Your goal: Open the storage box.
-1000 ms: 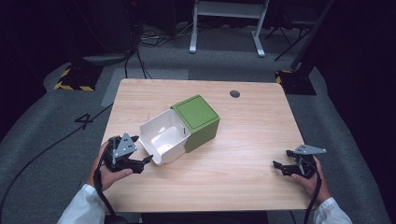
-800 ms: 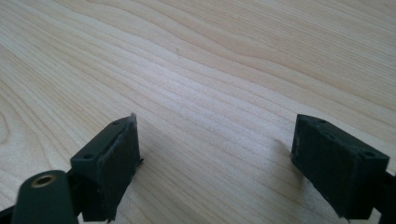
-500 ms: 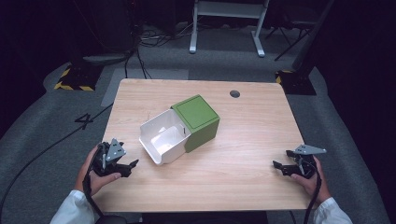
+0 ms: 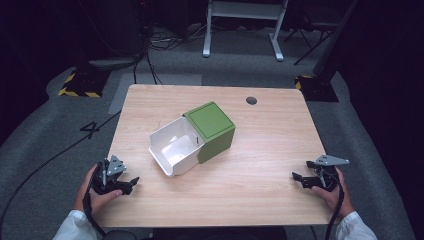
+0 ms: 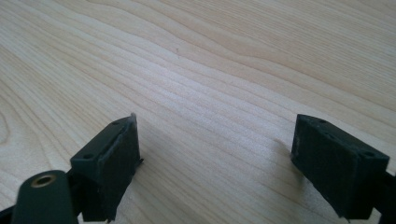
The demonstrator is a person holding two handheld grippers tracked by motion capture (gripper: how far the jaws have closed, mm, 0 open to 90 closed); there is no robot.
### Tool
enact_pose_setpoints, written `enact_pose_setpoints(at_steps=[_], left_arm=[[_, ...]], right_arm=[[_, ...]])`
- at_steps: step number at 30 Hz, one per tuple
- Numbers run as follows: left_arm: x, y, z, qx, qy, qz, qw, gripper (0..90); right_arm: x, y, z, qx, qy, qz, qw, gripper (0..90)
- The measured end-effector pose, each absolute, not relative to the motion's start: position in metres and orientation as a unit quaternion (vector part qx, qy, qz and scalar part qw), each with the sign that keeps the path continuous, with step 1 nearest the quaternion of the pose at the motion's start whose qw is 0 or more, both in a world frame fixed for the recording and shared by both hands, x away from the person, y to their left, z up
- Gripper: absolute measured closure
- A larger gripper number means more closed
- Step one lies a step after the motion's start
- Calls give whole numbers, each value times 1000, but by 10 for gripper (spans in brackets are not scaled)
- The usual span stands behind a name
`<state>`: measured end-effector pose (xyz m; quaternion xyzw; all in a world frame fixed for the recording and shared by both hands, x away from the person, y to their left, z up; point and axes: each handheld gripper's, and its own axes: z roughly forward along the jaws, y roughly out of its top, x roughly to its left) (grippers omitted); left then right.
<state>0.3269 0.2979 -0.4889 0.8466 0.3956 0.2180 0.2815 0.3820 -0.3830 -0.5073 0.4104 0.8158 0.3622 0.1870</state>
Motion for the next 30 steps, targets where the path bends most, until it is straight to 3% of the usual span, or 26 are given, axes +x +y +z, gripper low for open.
enact_pose_setpoints(at_steps=[12, 30], left_arm=[[323, 310, -508, 814, 440, 174, 337, 172], [325, 309, -508, 811, 447, 178, 333, 166]], right_arm=[[382, -383, -507, 410, 816, 362, 187, 154], [382, -383, -507, 409, 816, 362, 187, 154]])
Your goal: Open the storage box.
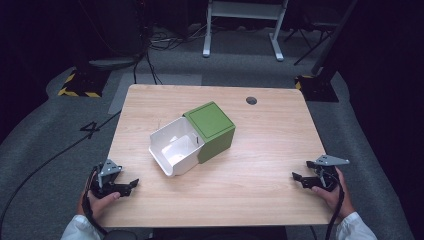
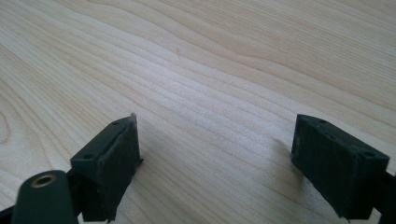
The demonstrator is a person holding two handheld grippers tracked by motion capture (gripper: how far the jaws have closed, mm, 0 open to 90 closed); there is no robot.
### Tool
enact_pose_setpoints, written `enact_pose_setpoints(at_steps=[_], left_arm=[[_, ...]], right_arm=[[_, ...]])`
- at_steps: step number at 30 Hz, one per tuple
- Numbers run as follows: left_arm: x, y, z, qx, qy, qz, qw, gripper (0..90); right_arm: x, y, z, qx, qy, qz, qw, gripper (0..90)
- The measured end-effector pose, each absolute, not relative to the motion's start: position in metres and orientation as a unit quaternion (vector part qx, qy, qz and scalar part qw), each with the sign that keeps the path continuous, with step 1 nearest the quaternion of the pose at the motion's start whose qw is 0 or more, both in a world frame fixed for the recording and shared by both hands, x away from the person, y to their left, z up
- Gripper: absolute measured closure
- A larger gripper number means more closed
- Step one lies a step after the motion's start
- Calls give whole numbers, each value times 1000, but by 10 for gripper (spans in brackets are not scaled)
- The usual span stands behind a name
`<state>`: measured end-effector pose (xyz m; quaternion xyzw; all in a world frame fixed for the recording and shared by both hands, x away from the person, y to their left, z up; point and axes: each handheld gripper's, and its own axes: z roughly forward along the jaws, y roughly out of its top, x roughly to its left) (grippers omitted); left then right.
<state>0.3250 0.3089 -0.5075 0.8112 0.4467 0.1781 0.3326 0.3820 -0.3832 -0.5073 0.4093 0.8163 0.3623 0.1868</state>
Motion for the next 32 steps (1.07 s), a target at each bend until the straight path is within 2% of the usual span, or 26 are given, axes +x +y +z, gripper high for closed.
enact_pose_setpoints(at_steps=[32], left_arm=[[326, 309, -508, 809, 449, 178, 335, 167]], right_arm=[[382, -383, -507, 409, 816, 362, 187, 154]])
